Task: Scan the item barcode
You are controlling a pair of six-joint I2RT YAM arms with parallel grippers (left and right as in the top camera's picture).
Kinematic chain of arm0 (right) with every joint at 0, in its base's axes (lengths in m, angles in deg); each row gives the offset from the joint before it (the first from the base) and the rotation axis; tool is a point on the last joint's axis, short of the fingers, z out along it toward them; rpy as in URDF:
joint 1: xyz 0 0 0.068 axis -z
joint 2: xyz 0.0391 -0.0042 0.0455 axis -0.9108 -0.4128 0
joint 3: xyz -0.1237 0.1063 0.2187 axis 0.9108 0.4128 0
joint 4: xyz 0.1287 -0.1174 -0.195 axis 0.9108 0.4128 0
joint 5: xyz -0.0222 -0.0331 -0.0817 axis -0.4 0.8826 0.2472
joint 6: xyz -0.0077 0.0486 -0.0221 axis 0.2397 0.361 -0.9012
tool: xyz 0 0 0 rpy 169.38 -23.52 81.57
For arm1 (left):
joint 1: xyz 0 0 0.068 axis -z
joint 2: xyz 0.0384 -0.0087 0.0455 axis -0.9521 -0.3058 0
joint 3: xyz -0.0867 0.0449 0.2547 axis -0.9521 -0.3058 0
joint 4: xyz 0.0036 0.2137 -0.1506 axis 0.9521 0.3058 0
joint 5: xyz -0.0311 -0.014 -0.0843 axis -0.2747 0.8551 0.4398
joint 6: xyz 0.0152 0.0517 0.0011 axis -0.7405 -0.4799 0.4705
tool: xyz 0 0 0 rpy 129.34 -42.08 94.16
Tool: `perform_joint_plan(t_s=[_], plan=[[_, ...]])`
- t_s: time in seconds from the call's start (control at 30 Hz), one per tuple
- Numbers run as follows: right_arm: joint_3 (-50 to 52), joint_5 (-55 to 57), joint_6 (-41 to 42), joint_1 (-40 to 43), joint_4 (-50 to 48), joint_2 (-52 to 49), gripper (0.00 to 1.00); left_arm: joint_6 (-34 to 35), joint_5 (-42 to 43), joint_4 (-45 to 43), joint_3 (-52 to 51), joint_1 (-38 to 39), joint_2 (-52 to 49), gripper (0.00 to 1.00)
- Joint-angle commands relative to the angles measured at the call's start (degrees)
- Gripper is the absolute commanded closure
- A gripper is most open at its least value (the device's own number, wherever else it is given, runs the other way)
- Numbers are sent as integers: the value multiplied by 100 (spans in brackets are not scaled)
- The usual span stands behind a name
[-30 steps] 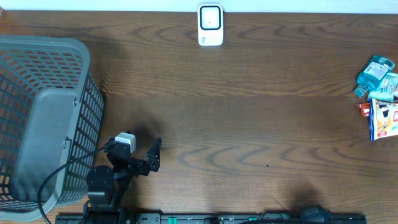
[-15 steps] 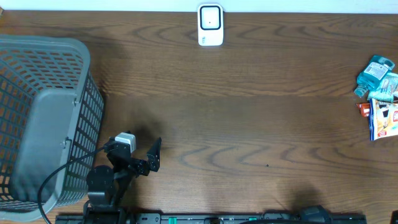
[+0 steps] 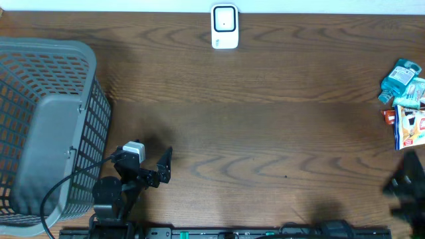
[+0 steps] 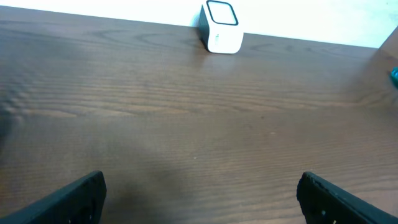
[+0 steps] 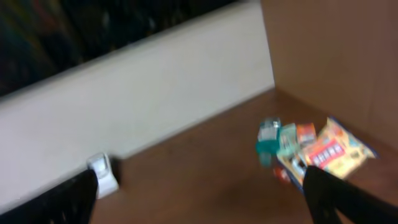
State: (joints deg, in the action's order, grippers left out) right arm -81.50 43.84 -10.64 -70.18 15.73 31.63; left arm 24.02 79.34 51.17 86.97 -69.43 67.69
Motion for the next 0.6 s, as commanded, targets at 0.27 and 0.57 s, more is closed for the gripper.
perform_joint_plan(t_s=[0.27,0.57], plan=[[4146,-1156,-90,791,-3974,997,1,-9,70,155,-83,-17,0,2],[5947,-1128,-92,905,-4913,2280,1,-9,70,155,-83,-17,0,2]])
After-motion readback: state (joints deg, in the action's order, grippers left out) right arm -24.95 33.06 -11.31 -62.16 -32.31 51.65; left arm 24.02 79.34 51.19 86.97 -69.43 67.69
